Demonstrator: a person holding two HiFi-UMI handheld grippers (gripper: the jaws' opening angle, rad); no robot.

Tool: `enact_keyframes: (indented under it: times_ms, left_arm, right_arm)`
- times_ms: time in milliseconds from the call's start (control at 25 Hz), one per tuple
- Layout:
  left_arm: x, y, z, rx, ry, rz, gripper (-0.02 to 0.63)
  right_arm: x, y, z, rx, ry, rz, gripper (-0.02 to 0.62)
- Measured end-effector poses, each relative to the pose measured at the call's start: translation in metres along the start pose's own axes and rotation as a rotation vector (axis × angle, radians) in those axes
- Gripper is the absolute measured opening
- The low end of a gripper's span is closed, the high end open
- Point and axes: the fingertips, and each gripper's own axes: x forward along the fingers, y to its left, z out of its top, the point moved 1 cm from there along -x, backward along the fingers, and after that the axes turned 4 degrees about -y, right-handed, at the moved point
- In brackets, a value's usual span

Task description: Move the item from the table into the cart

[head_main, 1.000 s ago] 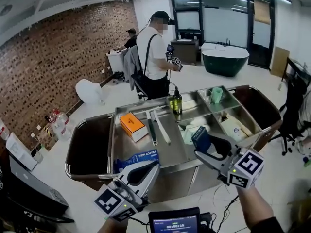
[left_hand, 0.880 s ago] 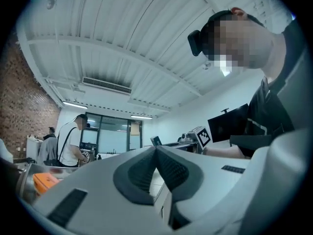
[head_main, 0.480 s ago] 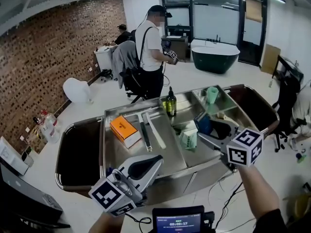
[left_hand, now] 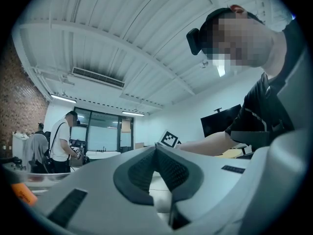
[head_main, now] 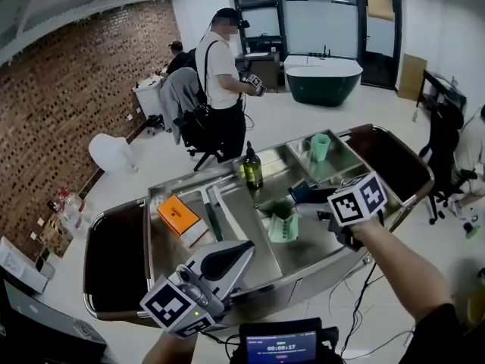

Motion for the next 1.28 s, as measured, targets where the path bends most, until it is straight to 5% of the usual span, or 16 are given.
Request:
enact_keyframes:
  times_ms: [480,1280]
  left_arm:
    - [-0.003,0.037,-0.009,-0.067,-0.007,-0.185,-0.005]
    - [-0.019,0.060,-0.022,-0.155,-0.043,-0.255,-0.005]
  right_arm:
    - [0.048,-0.052,-0.060,0.115,0.321,-0.267,0.233]
    - [0.080,-0.076,-0.100,0.206,0.779,-0.483,0.233]
